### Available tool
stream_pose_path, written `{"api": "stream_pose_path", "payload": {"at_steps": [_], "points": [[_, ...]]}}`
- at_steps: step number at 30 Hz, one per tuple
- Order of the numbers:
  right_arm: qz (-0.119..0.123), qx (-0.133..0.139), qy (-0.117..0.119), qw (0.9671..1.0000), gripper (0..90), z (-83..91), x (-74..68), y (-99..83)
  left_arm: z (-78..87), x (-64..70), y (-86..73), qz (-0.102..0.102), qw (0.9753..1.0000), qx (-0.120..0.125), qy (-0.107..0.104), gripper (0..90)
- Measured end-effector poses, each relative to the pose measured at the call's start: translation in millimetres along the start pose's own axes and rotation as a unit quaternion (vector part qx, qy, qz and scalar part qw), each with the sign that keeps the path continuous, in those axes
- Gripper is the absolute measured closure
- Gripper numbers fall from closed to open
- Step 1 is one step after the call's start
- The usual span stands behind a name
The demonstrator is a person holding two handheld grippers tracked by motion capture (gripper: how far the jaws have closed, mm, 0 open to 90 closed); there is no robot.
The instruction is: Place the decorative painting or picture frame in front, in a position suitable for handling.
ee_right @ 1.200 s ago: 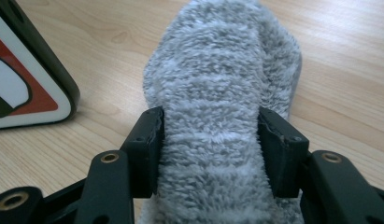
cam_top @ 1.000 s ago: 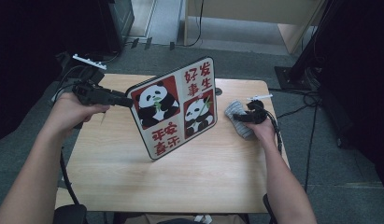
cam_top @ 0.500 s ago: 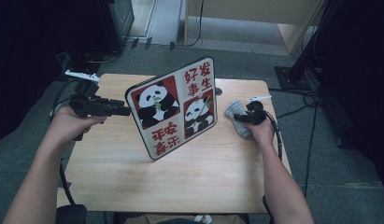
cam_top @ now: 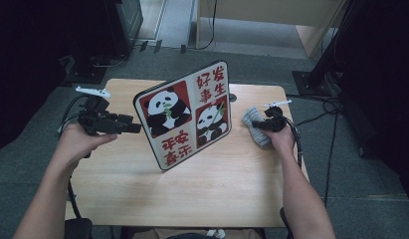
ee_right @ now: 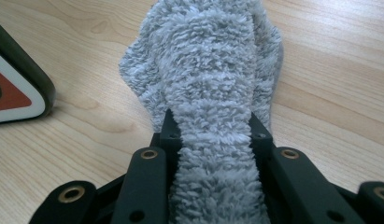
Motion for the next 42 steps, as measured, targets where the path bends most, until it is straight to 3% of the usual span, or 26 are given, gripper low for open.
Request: {"api": "stream_pose_path", "payload": {"at_steps": [6, 15, 18, 20, 27, 30, 35, 37, 42], "points": [[-0.012, 0.0, 0.008, 0.9999, 70.4, 5.4, 1.8, 2.4, -9.0, -1.0, -5.1, -0.02, 0.9996, 0.006, 0.02, 34.7], [-0.007, 0.019, 0.025, 0.9995, 69.9, 20.1, -5.3, 8.8, -15.6, -2.1, -6.6, -0.018, 0.9993, 0.02, 0.025, 37.8], [-0.001, 0.022, 0.037, 0.9991, 69.8, 25.5, -11.3, 11.0, -17.2, -1.9, -7.1, -0.028, 0.9989, 0.023, 0.03, 40.3], [0.006, 0.024, 0.044, 0.9987, 69.7, 28.7, -15.4, 12.5, -18.3, -1.7, -7.2, -0.017, 0.9993, 0.022, 0.024, 41.0], [0.037, 0.032, 0.069, 0.9964, 69.6, 38.6, -31.9, 17.6, -22.5, -5.2, -8.1, -0.011, 0.9996, 0.018, 0.021, 41.6], [0.048, 0.043, 0.065, 0.9958, 68.4, 42.7, -35.7, 19.8, -26.6, -7.0, -7.3, -0.015, 0.9996, 0.019, 0.016, 37.7], [0.03, 0.065, 0.062, 0.9955, 67.6, 51.8, -36.5, 25.8, -27.5, -8.1, -5.2, -0.02, 0.9991, 0.033, 0.015, 37.1], [0.027, 0.067, 0.063, 0.9954, 65.0, 53.7, -36.3, 28.2, -26.8, -7.9, -6.7, -0.031, 0.9985, 0.041, 0.02, 39.7], [0.059, 0.067, 0.05, 0.9947, 67.8, 56.5, -43.1, 29.3, -30.4, -7.8, -11.5, -0.024, 0.9986, 0.04, 0.024, 41.2]]}}
Point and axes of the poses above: each handheld gripper's, and its own axes: z roughly backward along the jaws, y roughly out of its top, x roughly to its right, the point moved 4 cm from there along -z, roughly forward along the jaws, and after that the axes turned 2 degrees about x, right-handed, at the moved point
